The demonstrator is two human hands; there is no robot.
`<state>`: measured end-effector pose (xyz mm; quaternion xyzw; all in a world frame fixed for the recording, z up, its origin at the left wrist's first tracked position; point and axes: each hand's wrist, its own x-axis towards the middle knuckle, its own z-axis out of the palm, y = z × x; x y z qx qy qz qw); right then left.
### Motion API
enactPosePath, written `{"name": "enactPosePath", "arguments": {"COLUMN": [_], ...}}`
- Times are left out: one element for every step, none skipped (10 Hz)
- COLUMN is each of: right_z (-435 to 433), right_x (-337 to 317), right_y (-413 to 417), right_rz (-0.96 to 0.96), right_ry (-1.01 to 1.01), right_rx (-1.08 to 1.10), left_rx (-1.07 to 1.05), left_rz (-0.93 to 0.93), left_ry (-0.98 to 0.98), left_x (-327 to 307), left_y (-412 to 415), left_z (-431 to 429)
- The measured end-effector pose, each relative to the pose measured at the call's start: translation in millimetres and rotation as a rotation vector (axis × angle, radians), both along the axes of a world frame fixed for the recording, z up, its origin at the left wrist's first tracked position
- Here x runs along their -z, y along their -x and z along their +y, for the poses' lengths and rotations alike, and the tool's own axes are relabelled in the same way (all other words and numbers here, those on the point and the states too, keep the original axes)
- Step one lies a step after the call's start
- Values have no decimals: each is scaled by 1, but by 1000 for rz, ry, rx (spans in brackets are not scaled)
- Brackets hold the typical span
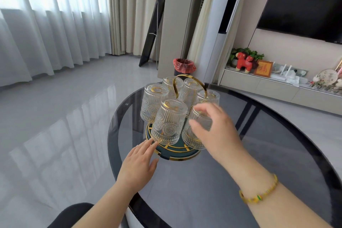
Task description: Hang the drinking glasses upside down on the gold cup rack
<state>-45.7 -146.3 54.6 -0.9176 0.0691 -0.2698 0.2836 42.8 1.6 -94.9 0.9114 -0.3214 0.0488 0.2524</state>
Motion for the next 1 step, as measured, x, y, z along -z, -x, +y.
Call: {"name": "enactPosePath", "arguments": {"right_z": [-9], "right_x": [36], "right_y": [40], "right_rz": [-147], "right_ry": [-74], "right_rx": [113], "left_rx": [-45], "left_rz": [-8], "left_ry": [-60], "left_x": [3], "left_y": [7], "left_z": [1]}}
